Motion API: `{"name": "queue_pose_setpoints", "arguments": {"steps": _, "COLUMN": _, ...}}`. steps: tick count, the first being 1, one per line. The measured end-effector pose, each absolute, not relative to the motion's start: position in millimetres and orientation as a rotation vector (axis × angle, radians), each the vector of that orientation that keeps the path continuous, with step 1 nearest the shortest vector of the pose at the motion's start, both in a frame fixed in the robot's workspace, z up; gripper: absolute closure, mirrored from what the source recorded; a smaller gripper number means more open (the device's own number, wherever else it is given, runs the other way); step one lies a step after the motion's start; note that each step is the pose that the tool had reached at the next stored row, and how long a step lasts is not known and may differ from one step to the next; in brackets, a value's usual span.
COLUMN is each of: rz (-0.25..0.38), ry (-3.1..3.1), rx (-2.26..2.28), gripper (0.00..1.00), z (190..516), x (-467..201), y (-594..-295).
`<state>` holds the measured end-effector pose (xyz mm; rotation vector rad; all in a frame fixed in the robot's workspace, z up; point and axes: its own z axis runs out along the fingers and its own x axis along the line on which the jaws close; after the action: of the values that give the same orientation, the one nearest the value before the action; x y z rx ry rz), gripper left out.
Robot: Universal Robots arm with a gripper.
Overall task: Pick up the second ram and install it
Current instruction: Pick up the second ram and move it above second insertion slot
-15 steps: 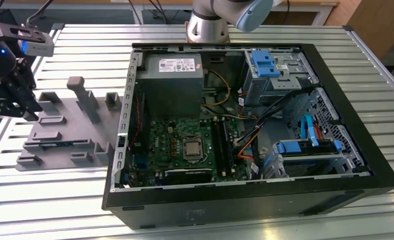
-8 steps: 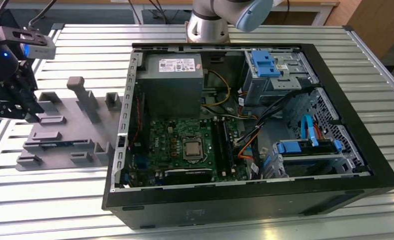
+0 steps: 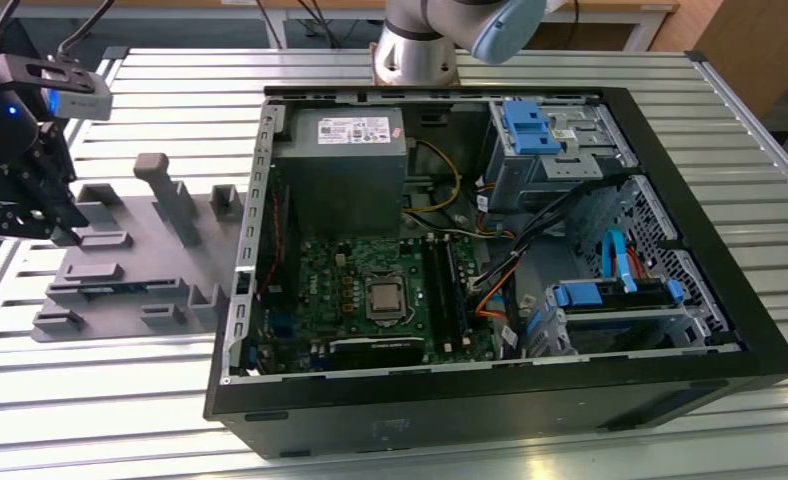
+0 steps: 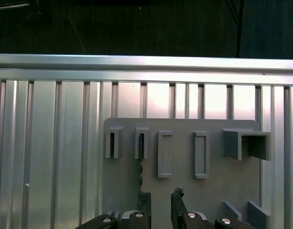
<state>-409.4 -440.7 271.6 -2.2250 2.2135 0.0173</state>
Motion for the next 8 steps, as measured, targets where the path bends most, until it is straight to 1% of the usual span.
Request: {"name": "queue_pose_setpoints", "arguments": {"steps": 8, "rz": 0.012, "ry": 2.229, "rx": -2.214, "gripper": 0.69, "z": 264.1, "x": -409.5, "y": -440.7}}
